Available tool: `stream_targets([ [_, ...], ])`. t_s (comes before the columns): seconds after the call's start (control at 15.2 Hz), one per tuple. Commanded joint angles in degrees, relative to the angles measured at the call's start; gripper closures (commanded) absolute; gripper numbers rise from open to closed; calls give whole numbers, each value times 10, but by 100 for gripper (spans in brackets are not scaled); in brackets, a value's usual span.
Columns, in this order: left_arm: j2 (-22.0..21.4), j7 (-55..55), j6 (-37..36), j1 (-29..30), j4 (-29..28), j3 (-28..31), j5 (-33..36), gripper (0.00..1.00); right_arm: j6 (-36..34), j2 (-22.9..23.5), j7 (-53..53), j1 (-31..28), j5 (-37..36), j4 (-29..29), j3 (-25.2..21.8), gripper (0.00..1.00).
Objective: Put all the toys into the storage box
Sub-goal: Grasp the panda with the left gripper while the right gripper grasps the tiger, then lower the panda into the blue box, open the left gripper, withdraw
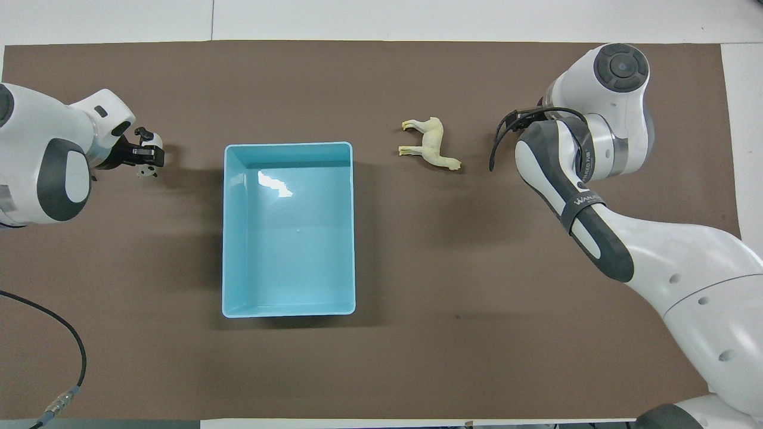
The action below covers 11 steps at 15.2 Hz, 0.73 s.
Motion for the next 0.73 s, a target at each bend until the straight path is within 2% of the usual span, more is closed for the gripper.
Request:
stream_targets([
  [0.0, -57, -100, -98, -63, 19, 3, -10, 56, 15, -3, -6, -3, 4, -16, 3, 0],
  [0.07, -71, -149, -110, -97, 14, 1, -13, 56, 15, -4, -6, -3, 11, -20, 3, 6],
  [0.13, -79, -212, -114, -138, 6, 1, -14, 56, 12, -5, -6, -3, 18, -20, 3, 37],
  [0.2, -83, -270, -108, -174, -9, 2, -13, 55, 8, -5, -4, -5, 24, -20, 3, 96],
  [0.26, -95, -303, -101, -202, -29, 2, -13, 55, 5, -6, 2, -2, 39, -20, 2, 100],
  [0.4, -116, -315, -85, -232, -79, 2, -13, 54, 2, -6, 2, -3, 51, -19, 2, 100],
  [0.46, -131, -316, -78, -243, -109, 2, -13, 38, 1, -6, 2, -2, 51, -18, 2, 100],
  [0.53, -138, -312, -77, -246, -121, 2, -13, 5, -2, -7, 2, -2, 51, -17, 2, 100],
  [0.59, -139, -308, -80, -246, -119, 2, -13, 0, -5, -8, 2, -2, 50, -15, 2, 100],
  [0.66, -139, -308, -78, -245, -113, 3, -13, 0, -7, -8, 1, -2, 49, -14, 2, 100],
])
